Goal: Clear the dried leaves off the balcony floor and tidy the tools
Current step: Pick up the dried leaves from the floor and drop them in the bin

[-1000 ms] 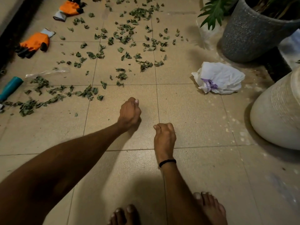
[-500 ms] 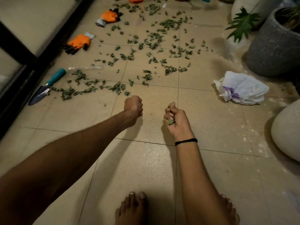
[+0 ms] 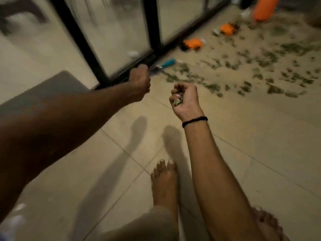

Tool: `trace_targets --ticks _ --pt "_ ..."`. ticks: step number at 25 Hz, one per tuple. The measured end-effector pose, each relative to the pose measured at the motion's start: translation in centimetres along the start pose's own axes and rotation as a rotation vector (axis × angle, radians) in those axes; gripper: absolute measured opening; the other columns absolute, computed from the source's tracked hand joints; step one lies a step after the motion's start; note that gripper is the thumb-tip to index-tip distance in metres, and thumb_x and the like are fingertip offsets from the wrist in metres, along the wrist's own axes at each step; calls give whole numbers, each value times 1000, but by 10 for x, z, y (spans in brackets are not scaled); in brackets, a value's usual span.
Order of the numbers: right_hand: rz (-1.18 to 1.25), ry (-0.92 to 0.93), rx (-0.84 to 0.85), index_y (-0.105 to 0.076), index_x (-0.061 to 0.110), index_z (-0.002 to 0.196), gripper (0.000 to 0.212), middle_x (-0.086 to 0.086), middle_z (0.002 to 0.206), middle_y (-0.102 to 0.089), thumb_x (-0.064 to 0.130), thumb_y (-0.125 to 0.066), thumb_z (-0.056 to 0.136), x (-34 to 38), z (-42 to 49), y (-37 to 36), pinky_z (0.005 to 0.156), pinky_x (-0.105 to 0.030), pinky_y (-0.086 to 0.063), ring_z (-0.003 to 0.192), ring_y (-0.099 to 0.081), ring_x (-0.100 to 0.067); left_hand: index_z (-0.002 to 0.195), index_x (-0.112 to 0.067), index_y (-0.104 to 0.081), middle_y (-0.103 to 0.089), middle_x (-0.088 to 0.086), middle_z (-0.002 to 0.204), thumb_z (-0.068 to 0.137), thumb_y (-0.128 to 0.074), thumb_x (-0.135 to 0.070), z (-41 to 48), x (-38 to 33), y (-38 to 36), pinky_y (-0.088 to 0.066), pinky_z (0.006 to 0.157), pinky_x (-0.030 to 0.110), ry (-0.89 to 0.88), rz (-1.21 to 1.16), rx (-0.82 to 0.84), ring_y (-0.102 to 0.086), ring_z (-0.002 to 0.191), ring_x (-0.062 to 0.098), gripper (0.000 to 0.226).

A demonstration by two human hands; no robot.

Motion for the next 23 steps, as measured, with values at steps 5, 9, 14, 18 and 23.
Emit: trace_targets --ticks 5,9,14,18,23 --pt "-145 -116 252 -47 11 64 24 1 59 -38 7 -41 88 -72 -66 -155 33 -14 -16 52 -24 -8 58 -23 -35 -27 -4 43 90 -32 -14 -45 -112 167 -14 43 17 -156 -208 -195 -19 35 14 33" --pt "-308 -217 408 -46 10 62 24 -1 54 -40 7 -41 85 -148 -124 -244 32 -15 -18 49 -29 -8 57 -23 -39 -30 -5 46 87 -34 -15 -114 -111 285 -15 42 19 -225 -340 -394 -18 36 12 31" --pt "-460 -485 597 -46 10 65 23 -1 58 -39 8 -40 88 -287 -197 -290 36 -15 -19 51 -27 -9 58 -24 -40 -31 -4 51 84 -36 -16 -197 -50 422 -14 44 20 -224 -481 -636 -17 39 13 27" --pt "-523 -710 660 -47 10 68 21 0 61 -41 10 -40 88 -392 -254 -294 37 -14 -20 51 -32 -7 59 -25 -40 -30 -6 48 89 -38 -20 -273 14 522 -14 38 16 -208 -561 -905 -19 35 11 31" --pt "-664 -845 798 -44 12 63 26 1 57 -35 11 -40 88 -506 -322 -295 32 -14 -19 46 -24 -7 64 -22 -39 -29 -2 53 86 -36 -12 -355 90 614 -13 39 16 -157 -593 -1214 -18 38 13 24"
Point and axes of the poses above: each hand's wrist, its own z-axis towards the middle knuckle, its own y-axis out of the back of the hand, x = y × z, the point moved 10 cm from there along z, towards the middle knuckle
